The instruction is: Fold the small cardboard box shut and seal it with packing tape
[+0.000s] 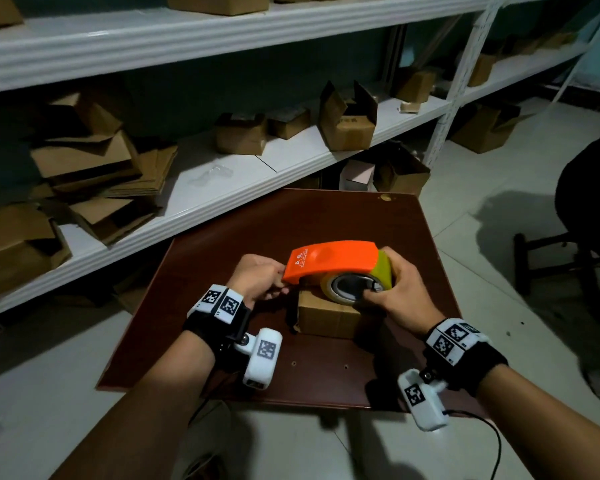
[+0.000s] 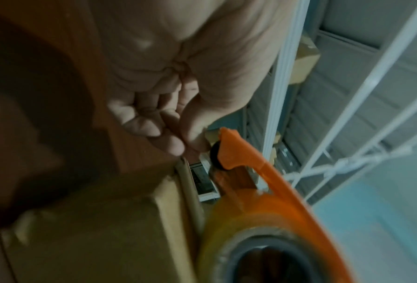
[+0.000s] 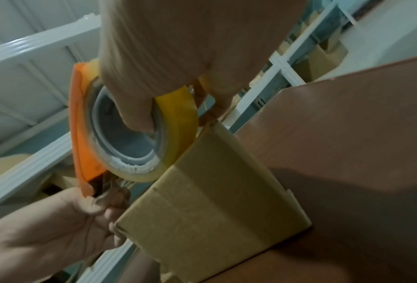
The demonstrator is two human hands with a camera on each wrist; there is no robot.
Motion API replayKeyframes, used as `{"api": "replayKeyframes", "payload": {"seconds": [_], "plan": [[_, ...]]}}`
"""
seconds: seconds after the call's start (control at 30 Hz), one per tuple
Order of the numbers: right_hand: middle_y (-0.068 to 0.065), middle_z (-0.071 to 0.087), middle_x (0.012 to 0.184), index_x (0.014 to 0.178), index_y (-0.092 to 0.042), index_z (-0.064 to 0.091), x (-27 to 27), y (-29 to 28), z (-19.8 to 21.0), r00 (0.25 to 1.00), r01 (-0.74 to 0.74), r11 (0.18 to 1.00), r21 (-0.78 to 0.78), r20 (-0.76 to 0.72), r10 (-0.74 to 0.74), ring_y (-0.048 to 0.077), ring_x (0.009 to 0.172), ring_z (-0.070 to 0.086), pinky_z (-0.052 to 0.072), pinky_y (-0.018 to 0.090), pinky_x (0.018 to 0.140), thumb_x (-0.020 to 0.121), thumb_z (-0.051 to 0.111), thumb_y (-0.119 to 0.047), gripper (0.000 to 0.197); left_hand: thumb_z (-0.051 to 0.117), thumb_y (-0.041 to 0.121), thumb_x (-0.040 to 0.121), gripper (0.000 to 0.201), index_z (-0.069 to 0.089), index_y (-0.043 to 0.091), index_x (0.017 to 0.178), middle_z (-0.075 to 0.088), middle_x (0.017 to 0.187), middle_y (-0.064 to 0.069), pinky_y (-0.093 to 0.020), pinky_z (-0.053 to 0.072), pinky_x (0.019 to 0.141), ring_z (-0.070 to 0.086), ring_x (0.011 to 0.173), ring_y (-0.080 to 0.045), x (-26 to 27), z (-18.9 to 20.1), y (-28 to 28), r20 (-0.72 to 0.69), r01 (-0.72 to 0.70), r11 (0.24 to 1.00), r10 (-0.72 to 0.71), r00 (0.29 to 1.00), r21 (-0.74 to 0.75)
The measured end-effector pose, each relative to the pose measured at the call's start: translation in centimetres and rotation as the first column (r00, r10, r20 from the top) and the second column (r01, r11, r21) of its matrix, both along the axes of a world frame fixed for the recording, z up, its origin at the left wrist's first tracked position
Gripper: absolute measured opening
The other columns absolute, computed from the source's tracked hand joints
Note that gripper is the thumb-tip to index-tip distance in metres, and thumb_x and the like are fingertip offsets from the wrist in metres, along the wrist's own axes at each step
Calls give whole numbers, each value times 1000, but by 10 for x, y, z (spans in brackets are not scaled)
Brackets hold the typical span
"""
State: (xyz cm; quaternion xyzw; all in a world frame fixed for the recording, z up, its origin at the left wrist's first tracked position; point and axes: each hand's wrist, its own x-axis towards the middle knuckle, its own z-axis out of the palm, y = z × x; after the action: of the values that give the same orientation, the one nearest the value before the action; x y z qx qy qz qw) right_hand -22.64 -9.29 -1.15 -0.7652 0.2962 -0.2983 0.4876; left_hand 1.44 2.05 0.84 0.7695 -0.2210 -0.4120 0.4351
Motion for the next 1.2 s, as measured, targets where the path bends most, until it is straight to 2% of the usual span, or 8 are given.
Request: {"api": "replayKeyframes", "payload": {"seconds": [0.2,0.33,0.43,0.67,0.83,1.0,1.1,1.2], "plan": [[7,70,102,106,-18,61,3,1,-3,1000,2,1000,-10,14,-2,27,94,71,58,58,85,65,80,-12,45,54,-15,84,28,77,0,80,63,49,-11,-18,39,41,50,34,-13,9,1,4,40,-22,1000,22,999,15],[6,70,101,105,-21,61,6,5,-4,1000,6,1000,-6,30,-6,27,93,71,58,59,83,68,80,-9,43,61,-9,89,19,78,-2,83,65,52,-13,-22,44,45,55,40,-17,19,-4,4,63,-49,998,47,997,28],[8,69,101,105,-18,61,10,7,-4,999,3,1000,5,42,-3,27,93,70,58,57,83,68,79,-10,42,65,-8,86,20,76,0,71,68,60,-18,-22,46,46,58,43,-19,29,-8,7,88,-94,995,91,992,32],[15,70,100,105,-9,60,14,6,-11,994,58,997,47,91,-62,31,91,71,59,57,80,69,79,5,42,64,-11,86,27,71,0,62,61,42,-7,-19,42,38,52,32,-13,33,-15,11,102,-125,991,119,988,50],[20,70,105,110,-7,60,14,3,-18,985,98,988,117,130,-113,37,96,72,60,59,83,72,79,13,47,70,-8,78,23,76,3,59,66,48,-8,-26,51,57,61,50,-21,23,-29,13,170,-103,992,90,981,73],[19,70,100,107,-4,59,16,6,-15,982,119,987,107,134,-133,32,90,72,62,45,77,70,78,10,44,64,-3,81,31,73,14,56,64,46,1,-18,44,48,57,44,-7,6,-48,7,233,-77,992,52,971,100],[20,69,98,104,-5,58,18,6,-16,985,115,988,107,117,-127,34,87,71,61,49,76,70,77,16,44,69,-1,82,37,65,15,49,57,37,6,-12,34,35,48,30,2,-6,-57,7,282,-47,989,5,959,140],[19,69,98,104,-7,58,18,5,-16,987,110,988,111,109,-122,34,88,72,62,54,77,69,78,14,46,73,-5,81,35,66,15,53,60,45,2,-11,38,38,50,31,2,-14,-62,5,267,-32,991,-3,964,127]]}}
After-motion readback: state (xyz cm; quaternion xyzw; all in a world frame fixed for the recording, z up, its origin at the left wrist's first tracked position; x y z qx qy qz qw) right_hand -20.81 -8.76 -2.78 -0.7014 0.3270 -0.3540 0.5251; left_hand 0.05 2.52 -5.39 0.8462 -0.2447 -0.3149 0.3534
